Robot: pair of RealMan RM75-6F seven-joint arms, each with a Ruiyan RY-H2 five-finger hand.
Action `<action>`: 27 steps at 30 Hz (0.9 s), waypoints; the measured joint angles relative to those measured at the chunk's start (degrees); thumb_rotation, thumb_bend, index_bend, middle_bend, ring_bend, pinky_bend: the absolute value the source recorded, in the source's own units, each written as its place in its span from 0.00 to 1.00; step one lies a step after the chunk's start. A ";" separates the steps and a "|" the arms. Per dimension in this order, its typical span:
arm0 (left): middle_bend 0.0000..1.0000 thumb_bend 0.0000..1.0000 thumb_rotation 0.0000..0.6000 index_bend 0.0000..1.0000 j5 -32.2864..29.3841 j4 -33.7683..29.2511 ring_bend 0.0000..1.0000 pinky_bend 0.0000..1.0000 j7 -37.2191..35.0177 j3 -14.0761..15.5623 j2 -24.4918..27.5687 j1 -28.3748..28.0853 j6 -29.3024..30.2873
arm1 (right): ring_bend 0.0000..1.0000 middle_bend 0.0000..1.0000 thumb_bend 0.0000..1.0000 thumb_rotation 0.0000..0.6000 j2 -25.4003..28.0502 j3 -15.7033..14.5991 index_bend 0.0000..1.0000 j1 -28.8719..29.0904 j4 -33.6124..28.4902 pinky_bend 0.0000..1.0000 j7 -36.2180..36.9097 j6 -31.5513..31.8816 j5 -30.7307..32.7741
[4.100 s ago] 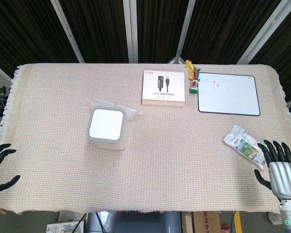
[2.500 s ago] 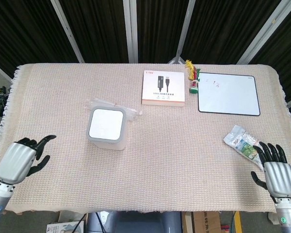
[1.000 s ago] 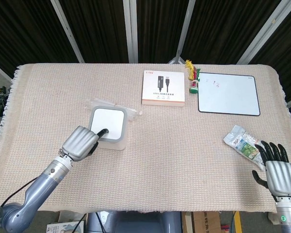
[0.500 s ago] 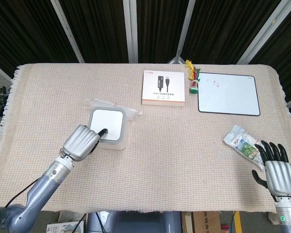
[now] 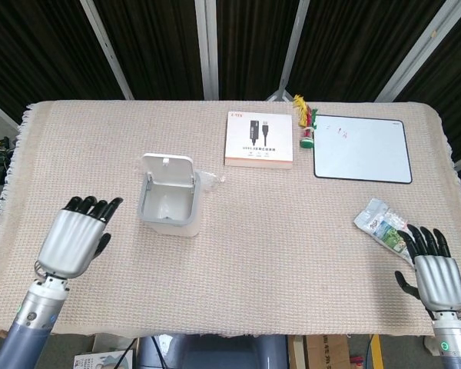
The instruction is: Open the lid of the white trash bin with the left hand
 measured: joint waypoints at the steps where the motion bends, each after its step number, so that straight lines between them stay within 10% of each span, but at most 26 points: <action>1: 0.27 0.24 1.00 0.25 1.54 0.73 0.17 0.22 -1.29 1.02 0.11 1.36 0.88 | 0.03 0.11 0.30 1.00 -0.05 -0.02 0.16 -0.01 0.16 0.00 0.12 0.23 -0.35; 13: 0.21 0.19 1.00 0.24 10.20 20.61 0.11 0.14 -34.38 9.80 1.44 14.11 7.50 | 0.02 0.11 0.30 1.00 0.64 -1.02 0.16 -0.65 0.29 0.00 1.57 3.00 -4.99; 27: 0.16 0.16 1.00 0.23 11.62 31.37 0.05 0.10 -45.49 7.63 -0.54 21.83 11.91 | 0.02 0.10 0.30 1.00 1.25 -1.01 0.16 -1.37 -0.06 0.00 2.67 4.86 -6.06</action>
